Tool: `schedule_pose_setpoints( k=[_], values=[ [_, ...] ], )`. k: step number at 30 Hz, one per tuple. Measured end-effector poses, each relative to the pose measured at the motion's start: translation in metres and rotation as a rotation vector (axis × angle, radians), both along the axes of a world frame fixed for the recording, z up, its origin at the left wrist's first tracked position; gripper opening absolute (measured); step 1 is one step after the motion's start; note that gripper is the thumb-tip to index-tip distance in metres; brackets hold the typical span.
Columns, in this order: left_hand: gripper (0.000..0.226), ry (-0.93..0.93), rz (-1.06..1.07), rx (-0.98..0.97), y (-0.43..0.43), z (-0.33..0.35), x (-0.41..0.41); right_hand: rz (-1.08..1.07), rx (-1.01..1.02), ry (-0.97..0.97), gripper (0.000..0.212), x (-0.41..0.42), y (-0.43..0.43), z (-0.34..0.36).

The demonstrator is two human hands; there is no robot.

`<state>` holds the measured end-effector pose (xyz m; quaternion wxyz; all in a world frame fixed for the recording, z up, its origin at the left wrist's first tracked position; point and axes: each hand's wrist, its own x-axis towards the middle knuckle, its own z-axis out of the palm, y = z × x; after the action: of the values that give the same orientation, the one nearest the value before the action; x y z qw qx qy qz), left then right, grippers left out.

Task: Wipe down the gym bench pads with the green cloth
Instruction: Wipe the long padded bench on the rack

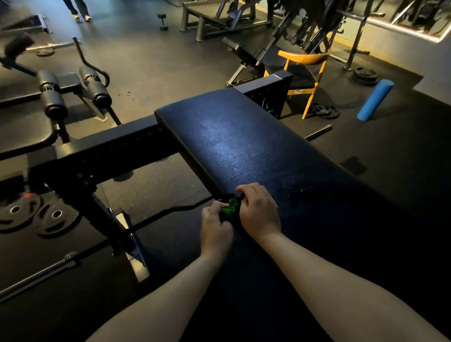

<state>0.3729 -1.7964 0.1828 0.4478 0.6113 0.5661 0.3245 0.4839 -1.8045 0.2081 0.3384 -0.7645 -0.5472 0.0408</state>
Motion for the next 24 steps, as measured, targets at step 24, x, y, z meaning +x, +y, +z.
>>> schedule_pose_setpoints(
  k=[24],
  values=[
    [0.032,0.088,0.02,0.146,-0.041,0.01,0.015,0.166,-0.064,0.194,0.025,0.012,-0.011,0.006]
  ],
)
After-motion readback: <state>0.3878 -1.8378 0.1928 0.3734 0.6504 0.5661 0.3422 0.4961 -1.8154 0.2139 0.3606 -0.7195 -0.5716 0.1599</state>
